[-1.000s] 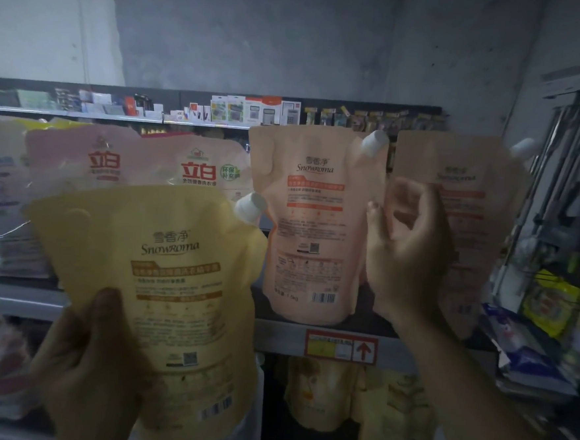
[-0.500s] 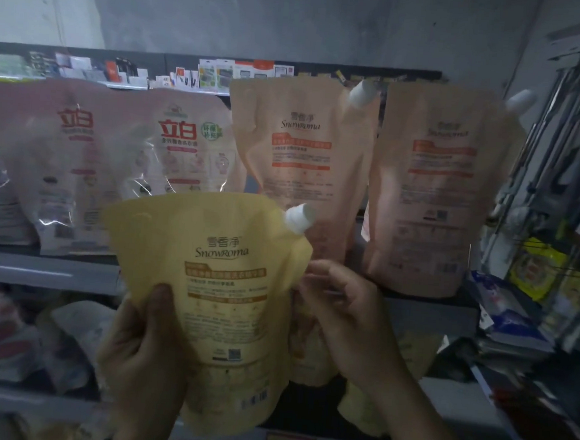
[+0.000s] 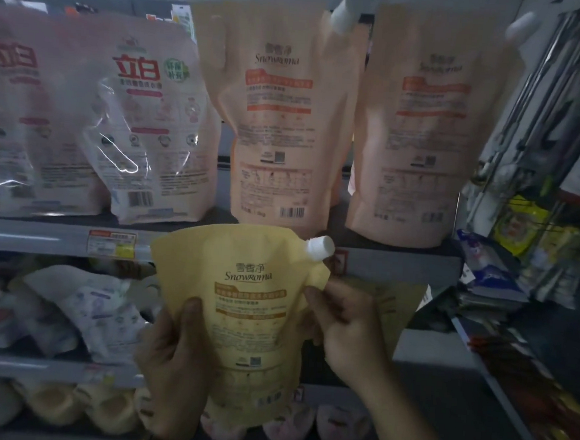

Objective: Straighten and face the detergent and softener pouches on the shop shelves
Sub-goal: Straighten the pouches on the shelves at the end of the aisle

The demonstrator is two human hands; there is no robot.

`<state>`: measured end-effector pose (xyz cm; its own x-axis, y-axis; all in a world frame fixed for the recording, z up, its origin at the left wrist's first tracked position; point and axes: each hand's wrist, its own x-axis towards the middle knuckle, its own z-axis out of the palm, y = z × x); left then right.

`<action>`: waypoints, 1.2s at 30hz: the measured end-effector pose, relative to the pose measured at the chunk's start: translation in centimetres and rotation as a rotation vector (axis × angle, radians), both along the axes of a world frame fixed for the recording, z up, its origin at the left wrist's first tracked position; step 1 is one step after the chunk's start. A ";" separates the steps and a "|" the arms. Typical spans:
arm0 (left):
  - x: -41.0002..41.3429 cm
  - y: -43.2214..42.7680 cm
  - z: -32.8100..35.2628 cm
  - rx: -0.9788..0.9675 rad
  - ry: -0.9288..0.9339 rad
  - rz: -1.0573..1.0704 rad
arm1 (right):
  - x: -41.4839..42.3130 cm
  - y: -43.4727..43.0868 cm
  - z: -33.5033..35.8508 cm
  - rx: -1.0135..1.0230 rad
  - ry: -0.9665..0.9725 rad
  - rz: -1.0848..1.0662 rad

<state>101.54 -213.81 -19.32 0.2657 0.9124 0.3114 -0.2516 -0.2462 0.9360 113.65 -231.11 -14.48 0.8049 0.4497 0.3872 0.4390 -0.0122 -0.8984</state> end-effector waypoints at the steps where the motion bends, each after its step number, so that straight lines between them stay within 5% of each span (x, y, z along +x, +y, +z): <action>1: 0.1 0.0 -0.4 -0.021 -0.004 -0.031 | 0.1 -0.1 -0.5 0.008 0.032 -0.003; 19: 1.4 0.6 -3.4 0.096 0.330 -0.256 | 3.1 0.1 -6.5 0.062 0.243 -0.118; 36: 5.3 1.6 -5.9 -0.361 0.141 -0.495 | 5.0 0.4 -10.3 0.176 0.260 -0.112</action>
